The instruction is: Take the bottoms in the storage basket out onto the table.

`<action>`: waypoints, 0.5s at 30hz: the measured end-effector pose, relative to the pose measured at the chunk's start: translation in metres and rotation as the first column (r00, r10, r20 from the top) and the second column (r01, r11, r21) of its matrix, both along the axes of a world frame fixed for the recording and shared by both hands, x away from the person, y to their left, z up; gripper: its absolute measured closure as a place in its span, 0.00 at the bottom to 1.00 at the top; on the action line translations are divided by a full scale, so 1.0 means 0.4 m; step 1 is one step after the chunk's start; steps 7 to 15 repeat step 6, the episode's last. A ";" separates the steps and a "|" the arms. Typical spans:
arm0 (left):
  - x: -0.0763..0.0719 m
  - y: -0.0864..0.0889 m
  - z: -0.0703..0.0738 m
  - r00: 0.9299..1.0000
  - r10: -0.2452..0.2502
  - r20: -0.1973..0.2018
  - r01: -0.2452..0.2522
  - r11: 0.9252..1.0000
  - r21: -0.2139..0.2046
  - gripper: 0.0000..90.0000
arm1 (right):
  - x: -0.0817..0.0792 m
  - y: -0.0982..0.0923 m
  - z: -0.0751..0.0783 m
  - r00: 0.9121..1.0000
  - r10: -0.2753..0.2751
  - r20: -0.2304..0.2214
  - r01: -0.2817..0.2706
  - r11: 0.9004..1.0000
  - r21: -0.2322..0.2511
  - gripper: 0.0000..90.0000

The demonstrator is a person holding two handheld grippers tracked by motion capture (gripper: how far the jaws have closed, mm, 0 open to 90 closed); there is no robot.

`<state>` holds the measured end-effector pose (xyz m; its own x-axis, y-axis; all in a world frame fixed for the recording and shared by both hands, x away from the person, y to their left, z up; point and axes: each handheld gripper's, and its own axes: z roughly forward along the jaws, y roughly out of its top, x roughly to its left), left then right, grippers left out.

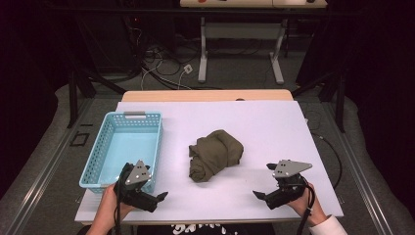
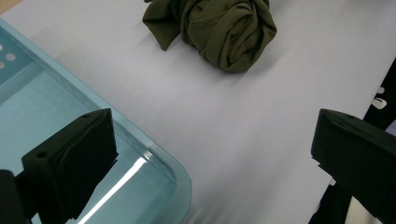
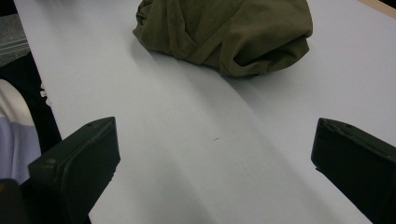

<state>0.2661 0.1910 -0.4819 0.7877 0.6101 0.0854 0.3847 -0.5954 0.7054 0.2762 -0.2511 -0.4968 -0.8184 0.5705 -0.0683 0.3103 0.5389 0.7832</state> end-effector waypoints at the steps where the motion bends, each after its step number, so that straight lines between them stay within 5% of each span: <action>1: 0.000 0.000 0.000 1.000 0.002 0.002 -0.002 1.000 0.002 0.00 | 0.000 0.000 0.000 1.000 -0.001 -0.001 0.001 1.000 0.000 0.01; 15: 0.003 -0.002 -0.002 1.000 0.002 0.005 -0.002 1.000 -0.001 0.00 | 0.001 -0.001 -0.001 1.000 -0.002 0.004 0.002 1.000 0.003 0.01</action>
